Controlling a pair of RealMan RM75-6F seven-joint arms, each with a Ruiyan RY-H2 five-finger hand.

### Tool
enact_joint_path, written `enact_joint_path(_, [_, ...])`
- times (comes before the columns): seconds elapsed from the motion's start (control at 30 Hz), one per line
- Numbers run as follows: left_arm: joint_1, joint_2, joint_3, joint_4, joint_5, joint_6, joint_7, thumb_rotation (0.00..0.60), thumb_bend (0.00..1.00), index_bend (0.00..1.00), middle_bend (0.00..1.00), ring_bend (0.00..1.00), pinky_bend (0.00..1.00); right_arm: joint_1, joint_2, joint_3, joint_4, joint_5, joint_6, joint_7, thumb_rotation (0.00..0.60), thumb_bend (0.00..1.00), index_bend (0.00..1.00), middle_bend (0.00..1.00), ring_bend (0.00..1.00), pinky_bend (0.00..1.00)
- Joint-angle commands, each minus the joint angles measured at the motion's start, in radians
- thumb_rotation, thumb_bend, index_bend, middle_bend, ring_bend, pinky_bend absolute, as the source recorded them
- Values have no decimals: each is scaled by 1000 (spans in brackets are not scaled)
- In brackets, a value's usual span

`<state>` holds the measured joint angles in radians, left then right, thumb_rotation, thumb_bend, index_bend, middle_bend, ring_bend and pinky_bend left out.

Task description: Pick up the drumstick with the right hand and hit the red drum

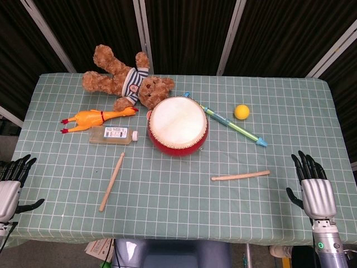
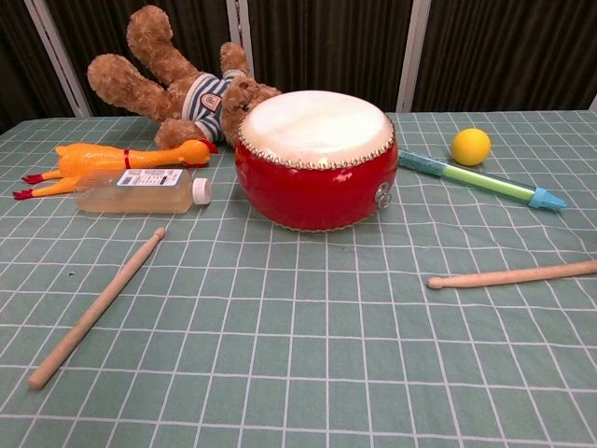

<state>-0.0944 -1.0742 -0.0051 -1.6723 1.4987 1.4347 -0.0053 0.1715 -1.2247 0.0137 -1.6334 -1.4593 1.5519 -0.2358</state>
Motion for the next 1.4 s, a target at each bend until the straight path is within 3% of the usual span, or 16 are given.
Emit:
enact_joint_path(0.03, [1,0,1,1,0,0,0,600,15,0,0,0,0,-2,2,6,-7,-2,-7,-4,600,308,0,22,62,163])
enact_joint_path(0.37, [-4,0,1,-1,-3,-13,-4,600,15,0,0,0,0,33,5,39,-22,28,-89,-30,600,307,0,18,67,163])
enact_joint_path(0.43, [-5,1,2,-1,-2,-16,-6,600,15,0,0,0,0,48,12,49,-35,53,-127,-40,600,307,0,55,122,210])
enact_joint_path(0.5, [-6,3,5,-3,-1,-20,-9,600,15,0,0,0,0,71,15,65,-44,82,-170,-60,600,307,6,213,297,367])
enact_joint_path(0.63, [-5,4,6,-4,3,-16,-11,600,15,0,0,0,0,123,2,93,-38,117,-240,-122,600,308,176,741,855,780])
enact_joint_path(0.73, [-6,6,9,-6,6,-19,-9,600,15,0,0,0,0,159,-22,106,-29,152,-294,-174,600,308,301,906,985,889])
enact_joint_path(0.83, [-4,7,9,-7,4,-19,-13,600,15,0,0,0,0,200,-83,108,36,175,-340,-253,600,307,371,982,1000,943])
enact_joint_path(0.97, [-7,9,11,-7,7,-23,-19,600,15,0,0,0,0,223,-148,108,112,219,-375,-300,600,313,416,999,1000,951])
enact_joint_path(1.4, [-9,12,13,-8,8,-30,-32,600,15,0,0,0,0,236,-249,93,251,238,-401,-282,600,358,481,1000,1000,951])
